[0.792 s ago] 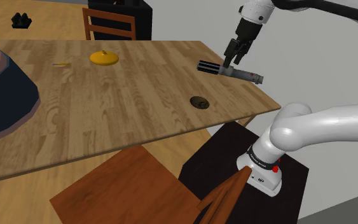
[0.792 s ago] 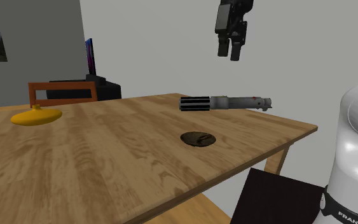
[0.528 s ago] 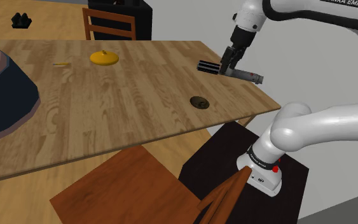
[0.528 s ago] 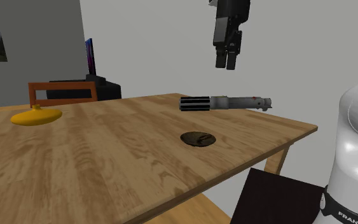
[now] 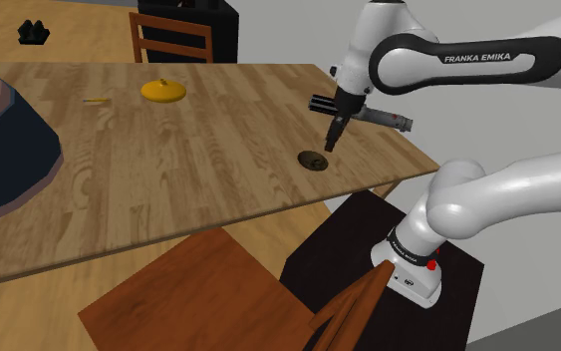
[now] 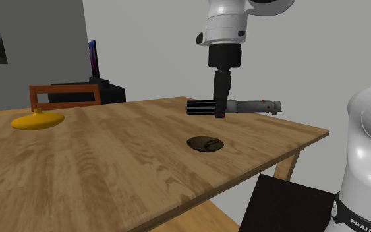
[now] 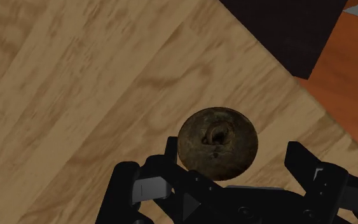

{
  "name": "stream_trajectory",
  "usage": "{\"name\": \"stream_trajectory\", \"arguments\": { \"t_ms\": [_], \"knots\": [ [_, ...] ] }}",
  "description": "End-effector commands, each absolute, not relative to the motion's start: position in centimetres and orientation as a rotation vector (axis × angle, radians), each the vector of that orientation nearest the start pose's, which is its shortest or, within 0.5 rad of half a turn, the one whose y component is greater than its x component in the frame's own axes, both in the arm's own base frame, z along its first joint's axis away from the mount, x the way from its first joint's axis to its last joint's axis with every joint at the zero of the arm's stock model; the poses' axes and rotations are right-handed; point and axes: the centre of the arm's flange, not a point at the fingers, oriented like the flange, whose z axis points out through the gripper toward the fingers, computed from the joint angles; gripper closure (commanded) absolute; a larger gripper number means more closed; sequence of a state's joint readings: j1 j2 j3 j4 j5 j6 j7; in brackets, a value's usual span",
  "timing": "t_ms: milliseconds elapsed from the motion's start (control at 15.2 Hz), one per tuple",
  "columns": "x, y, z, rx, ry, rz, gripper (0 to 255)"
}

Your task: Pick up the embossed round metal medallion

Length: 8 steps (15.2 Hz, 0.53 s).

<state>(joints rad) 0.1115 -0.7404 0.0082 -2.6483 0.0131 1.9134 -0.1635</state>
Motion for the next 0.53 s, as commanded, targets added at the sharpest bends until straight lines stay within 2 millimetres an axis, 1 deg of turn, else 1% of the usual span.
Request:
{"name": "stream_trajectory", "arguments": {
  "t_ms": [0, 66, 462],
  "knots": [
    [32.6, 4.7, 44.2, -3.104, -0.543, -0.003, 0],
    [32.6, 4.7, 44.2, -3.104, -0.543, -0.003, 0],
    [32.6, 4.7, 41.0, -3.104, -0.543, -0.003, 0]
  ]
}}
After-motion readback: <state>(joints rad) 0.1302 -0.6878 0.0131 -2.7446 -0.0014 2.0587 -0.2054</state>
